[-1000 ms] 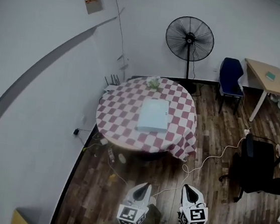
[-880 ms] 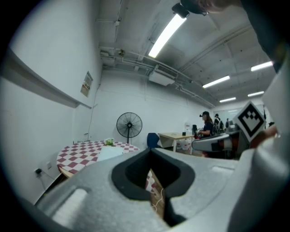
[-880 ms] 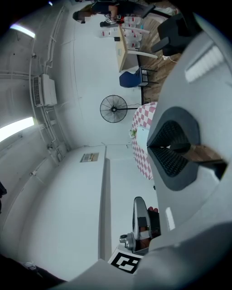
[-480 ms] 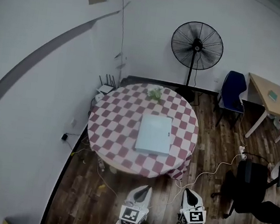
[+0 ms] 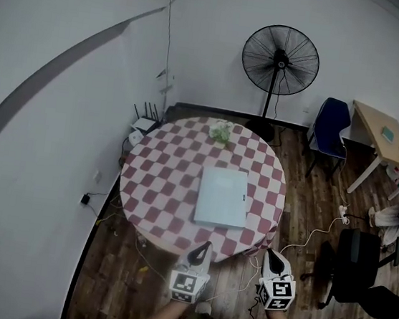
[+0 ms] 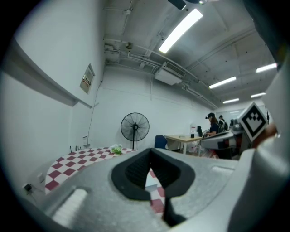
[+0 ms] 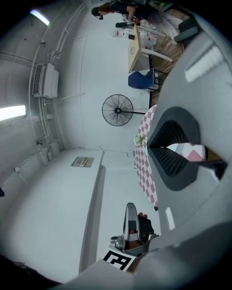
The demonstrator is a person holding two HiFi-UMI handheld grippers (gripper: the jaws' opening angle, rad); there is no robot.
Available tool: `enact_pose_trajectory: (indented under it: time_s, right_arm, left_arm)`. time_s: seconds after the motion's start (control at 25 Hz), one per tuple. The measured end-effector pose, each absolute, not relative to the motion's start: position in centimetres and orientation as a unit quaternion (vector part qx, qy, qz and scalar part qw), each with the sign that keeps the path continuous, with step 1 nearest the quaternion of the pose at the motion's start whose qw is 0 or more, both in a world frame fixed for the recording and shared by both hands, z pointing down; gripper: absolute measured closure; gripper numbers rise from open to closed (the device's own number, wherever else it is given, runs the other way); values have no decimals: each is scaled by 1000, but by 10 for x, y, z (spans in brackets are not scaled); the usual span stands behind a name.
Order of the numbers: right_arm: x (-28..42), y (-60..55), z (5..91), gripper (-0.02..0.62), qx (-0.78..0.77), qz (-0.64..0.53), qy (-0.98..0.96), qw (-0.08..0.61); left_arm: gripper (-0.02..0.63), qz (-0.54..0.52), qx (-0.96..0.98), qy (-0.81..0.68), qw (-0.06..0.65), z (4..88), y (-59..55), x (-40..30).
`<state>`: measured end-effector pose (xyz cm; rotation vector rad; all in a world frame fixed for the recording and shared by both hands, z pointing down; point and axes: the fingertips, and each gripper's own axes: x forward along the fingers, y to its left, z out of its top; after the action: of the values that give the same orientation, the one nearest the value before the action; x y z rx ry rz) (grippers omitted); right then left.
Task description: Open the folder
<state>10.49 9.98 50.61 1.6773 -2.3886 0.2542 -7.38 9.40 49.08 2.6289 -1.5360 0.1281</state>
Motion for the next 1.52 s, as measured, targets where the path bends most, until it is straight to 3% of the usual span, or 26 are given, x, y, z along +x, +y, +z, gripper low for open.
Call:
enact_pose_trajectory:
  time_s: [0.56,0.96,1.52]
  right_arm:
    - [120,5,533,592,578,101,-803,106]
    - [139,-57,595,592,553,149,-810,124]
    - [150,-148,671,592,510,202,-820,162]
  left_arm:
    - [603,57,857,-510,48,524,5,-78]
    - [601,142,875,-457,73,596,-40,-17]
    - [521,282,890,-341,111,709,-100,57]
